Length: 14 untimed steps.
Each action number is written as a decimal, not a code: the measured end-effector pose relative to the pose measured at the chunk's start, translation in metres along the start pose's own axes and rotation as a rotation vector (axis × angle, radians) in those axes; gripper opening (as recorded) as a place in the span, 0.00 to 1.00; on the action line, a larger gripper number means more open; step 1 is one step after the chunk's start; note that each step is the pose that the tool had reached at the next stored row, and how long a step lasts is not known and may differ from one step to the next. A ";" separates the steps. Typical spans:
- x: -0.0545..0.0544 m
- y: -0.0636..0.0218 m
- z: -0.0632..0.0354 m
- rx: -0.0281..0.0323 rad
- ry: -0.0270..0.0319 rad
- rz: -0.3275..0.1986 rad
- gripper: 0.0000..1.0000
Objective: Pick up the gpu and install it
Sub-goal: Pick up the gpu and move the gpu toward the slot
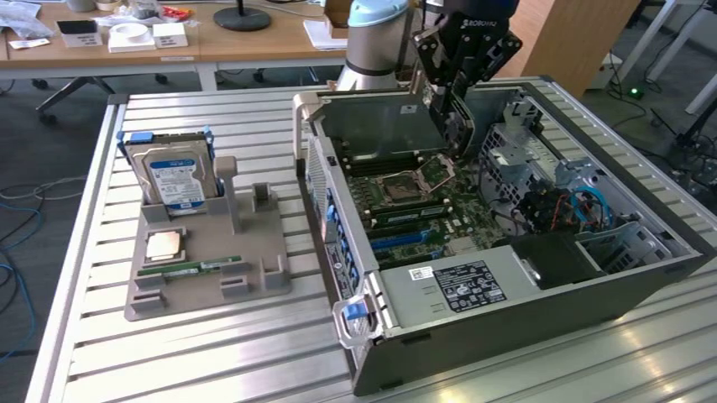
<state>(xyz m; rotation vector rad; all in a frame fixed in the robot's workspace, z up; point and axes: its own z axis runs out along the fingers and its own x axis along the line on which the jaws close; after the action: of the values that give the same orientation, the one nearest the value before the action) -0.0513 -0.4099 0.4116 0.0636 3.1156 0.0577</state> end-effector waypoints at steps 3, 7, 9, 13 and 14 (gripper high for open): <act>-0.005 0.0002 0.0002 -0.0001 0.0000 0.000 0.26; -0.010 0.0004 0.0003 -0.0001 0.0000 0.000 0.26; -0.014 0.0006 0.0004 0.0000 0.0000 0.000 0.26; -0.024 0.0009 0.0007 -0.0001 -0.0001 0.000 0.26; -0.026 0.0010 0.0008 0.0000 0.0000 0.000 0.26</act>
<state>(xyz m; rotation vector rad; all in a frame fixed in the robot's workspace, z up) -0.0249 -0.4100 0.4115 0.0636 3.1156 0.0578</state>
